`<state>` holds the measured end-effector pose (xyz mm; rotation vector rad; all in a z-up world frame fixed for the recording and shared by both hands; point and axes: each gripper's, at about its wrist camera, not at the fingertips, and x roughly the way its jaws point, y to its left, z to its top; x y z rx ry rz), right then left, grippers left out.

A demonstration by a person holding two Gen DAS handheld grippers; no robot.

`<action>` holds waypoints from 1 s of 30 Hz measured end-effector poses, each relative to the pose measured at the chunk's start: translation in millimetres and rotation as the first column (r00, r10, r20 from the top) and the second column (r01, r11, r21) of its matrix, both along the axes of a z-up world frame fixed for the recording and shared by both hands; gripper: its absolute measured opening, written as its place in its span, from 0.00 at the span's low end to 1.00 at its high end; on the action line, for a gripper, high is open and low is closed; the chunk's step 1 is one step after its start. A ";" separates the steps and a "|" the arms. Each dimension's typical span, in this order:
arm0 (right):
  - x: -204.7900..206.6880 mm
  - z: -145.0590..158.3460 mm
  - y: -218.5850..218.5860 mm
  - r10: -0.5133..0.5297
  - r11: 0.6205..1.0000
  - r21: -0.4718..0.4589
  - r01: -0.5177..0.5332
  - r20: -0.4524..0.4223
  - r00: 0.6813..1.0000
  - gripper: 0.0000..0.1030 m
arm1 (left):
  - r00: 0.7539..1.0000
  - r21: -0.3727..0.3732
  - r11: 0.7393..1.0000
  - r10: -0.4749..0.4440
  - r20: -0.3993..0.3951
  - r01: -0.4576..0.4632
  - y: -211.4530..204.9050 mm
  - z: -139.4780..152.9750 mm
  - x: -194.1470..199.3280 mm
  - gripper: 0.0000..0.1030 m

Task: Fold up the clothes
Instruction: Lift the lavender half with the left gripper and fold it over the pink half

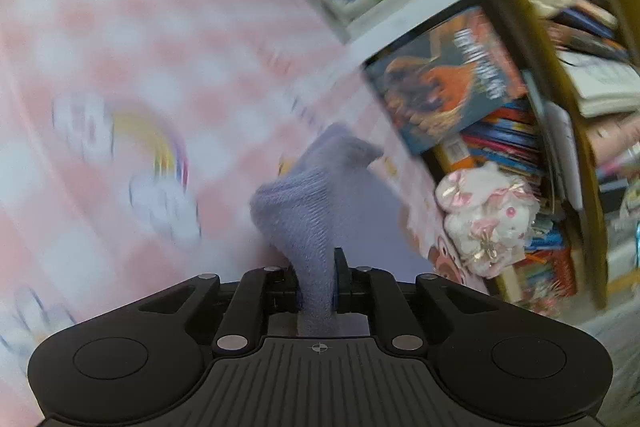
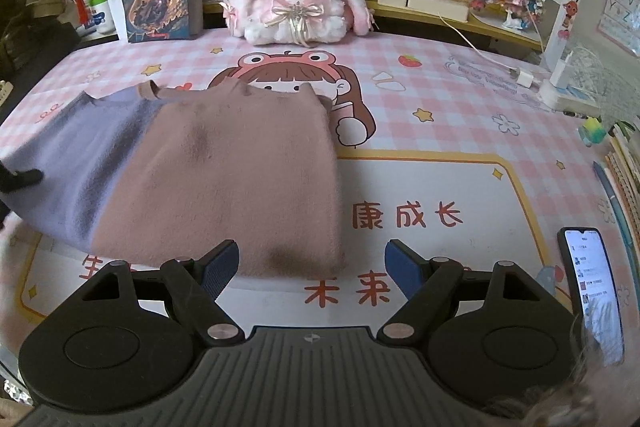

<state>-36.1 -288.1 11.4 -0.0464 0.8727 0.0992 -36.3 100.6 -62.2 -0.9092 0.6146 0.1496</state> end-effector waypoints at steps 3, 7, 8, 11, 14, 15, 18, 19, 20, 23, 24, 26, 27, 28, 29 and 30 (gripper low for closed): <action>3.9 -1.6 -1.1 -0.006 1.000 0.007 0.006 -0.007 1.000 0.76 | 1.000 0.002 1.000 0.004 -0.020 -0.004 12.9 -3.4 -2.4 0.11; 8.7 -6.3 1.1 -0.003 1.000 0.017 0.004 -0.028 1.000 0.75 | 0.999 -0.053 0.998 0.017 -0.048 -0.020 17.2 -13.1 -4.0 0.19; 9.7 -7.3 2.5 0.002 1.000 0.019 -0.001 -0.032 0.999 0.75 | 0.999 -0.062 0.998 0.017 -0.046 -0.020 16.2 -14.1 -4.0 0.26; 12.9 -11.0 6.8 0.018 1.000 0.022 -0.017 -0.046 0.999 0.74 | 0.999 -0.080 0.997 0.015 -0.040 -0.018 12.7 -17.7 -0.6 0.31; 15.9 -14.2 10.5 0.029 0.999 0.018 -0.028 -0.059 0.998 0.74 | 0.999 -0.098 0.995 0.020 -0.034 -0.023 11.3 -21.3 2.8 0.28; 16.6 -14.9 11.3 0.032 0.999 0.016 -0.031 -0.061 0.998 0.74 | 0.999 -0.101 0.995 0.021 -0.034 -0.024 11.9 -21.5 3.6 0.27; 17.6 -14.9 11.8 0.030 1.000 0.010 -0.030 -0.059 0.998 0.74 | 0.998 -0.088 0.996 0.028 -0.053 -0.032 13.5 -23.0 5.1 0.15; 17.9 -14.7 11.8 0.029 1.000 0.008 -0.029 -0.058 0.998 0.74 | 0.998 -0.097 0.995 0.032 -0.049 -0.036 14.6 -24.5 4.6 0.15; 18.1 -14.6 11.9 0.028 1.000 0.006 -0.028 -0.057 0.998 0.74 | 0.998 -0.097 0.995 0.031 -0.046 -0.036 14.8 -24.9 4.5 0.15; 19.3 -14.5 12.1 0.027 1.000 0.003 -0.027 -0.055 0.998 0.74 | 0.999 -0.096 0.995 0.027 -0.043 -0.031 15.9 -25.3 5.1 0.15; 19.8 -14.5 12.2 0.027 1.000 0.004 -0.027 -0.055 0.998 0.74 | 0.999 -0.098 0.995 0.026 -0.043 -0.030 16.5 -25.5 5.4 0.15; 20.8 -14.7 12.4 0.027 1.000 0.004 -0.026 -0.054 0.998 0.74 | 0.999 -0.104 0.994 0.025 -0.040 -0.029 17.8 -26.4 5.1 0.15; 21.3 -14.7 12.6 0.027 1.000 0.004 -0.026 -0.054 0.998 0.74 | 0.999 -0.107 0.994 0.026 -0.038 -0.030 18.0 -27.0 5.0 0.15; 21.6 -14.4 12.6 0.029 1.000 0.005 -0.028 -0.052 0.998 0.74 | 0.999 -0.110 0.993 0.027 -0.037 -0.031 18.1 -27.4 4.8 0.16; 21.8 -13.7 12.7 0.033 0.999 0.005 -0.032 -0.048 0.998 0.74 | 0.999 -0.112 0.993 0.028 -0.037 -0.032 18.2 -27.7 4.5 0.16; 21.9 -13.0 12.8 0.037 0.999 0.006 -0.036 -0.043 0.998 0.74 | 0.999 -0.115 0.993 0.030 -0.036 -0.034 18.4 -28.0 4.1 0.16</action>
